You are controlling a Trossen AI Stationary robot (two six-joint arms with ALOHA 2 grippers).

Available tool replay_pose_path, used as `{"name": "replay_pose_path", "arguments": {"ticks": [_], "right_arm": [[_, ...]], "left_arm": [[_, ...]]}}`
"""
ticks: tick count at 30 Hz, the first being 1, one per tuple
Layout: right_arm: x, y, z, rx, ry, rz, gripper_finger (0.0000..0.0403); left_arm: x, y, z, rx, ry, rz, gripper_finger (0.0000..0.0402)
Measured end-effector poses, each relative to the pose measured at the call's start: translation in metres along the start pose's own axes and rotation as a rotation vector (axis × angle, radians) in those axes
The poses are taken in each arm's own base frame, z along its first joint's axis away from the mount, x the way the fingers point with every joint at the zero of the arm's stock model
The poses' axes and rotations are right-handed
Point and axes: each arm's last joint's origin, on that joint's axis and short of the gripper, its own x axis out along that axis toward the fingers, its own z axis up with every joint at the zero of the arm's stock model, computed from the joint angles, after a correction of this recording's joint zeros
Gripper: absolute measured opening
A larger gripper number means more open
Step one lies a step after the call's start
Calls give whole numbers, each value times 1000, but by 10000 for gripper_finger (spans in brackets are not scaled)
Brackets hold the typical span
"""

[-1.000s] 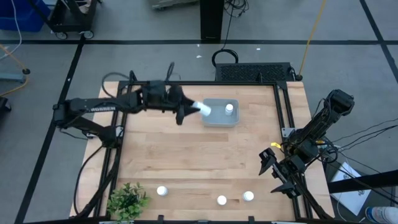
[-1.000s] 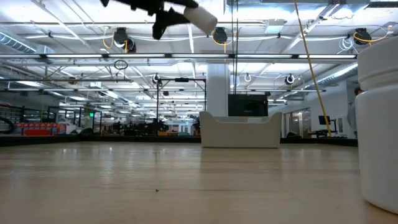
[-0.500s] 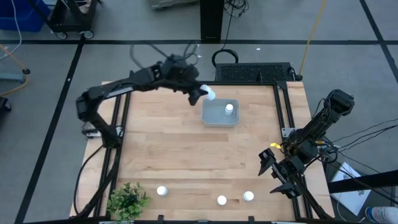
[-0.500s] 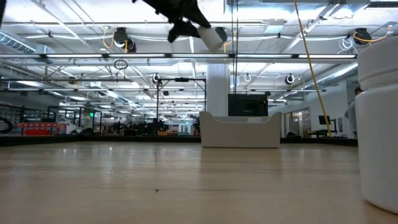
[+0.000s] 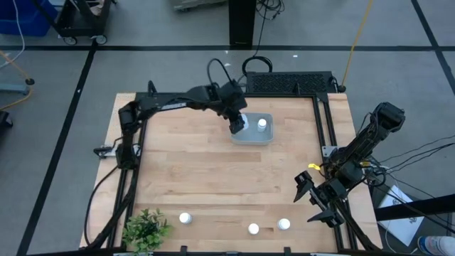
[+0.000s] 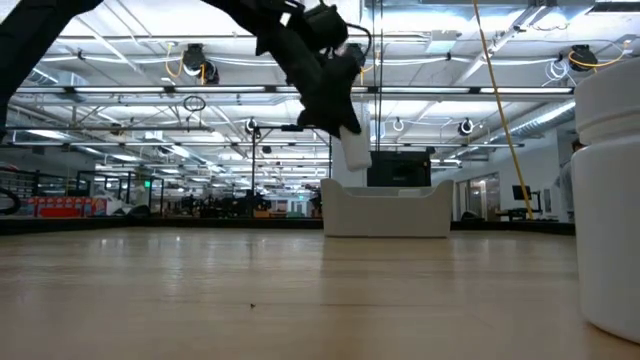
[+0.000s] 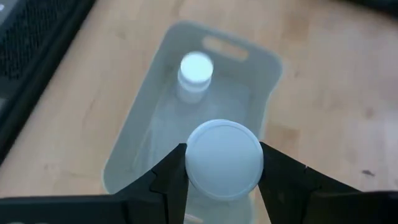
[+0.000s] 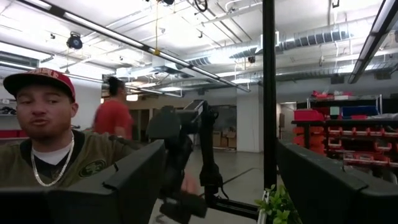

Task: Pick and place pill bottles into a basket
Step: Put the white medicine bottle into the gray bin

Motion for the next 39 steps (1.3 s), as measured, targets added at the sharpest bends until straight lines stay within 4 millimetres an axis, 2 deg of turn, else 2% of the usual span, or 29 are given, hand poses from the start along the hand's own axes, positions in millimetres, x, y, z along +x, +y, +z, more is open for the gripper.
{"name": "replay_pose_path", "arguments": {"ticks": [3, 6, 10, 15, 20, 28, 34, 39], "right_arm": [[0, 0, 0, -4, -2, 0, 295], [0, 0, 0, -13, -1, 0, 295], [0, 0, 0, -14, 1, 0, 295], [0, 0, -1, -18, 14, 2, 295], [0, 0, -2, -11, 22, 2, 295], [0, 0, -2, -10, 20, 2, 295], [0, 0, -3, -8, 28, 5, 295], [0, 0, -3, -8, 30, 5, 295]], "left_arm": [[15, 3, -6, 35, 52, 69, 173], [31, 7, -14, 49, 112, 66, 183], [43, 9, -17, 75, 118, 79, 168], [46, 10, -18, 102, 125, 82, 165], [46, 11, -18, 144, 132, 104, 183], [67, 8, -24, 190, 155, 110, 165], [70, 3, -24, 216, 152, 113, 187], [70, 3, -24, 231, 154, 123, 168]]}}
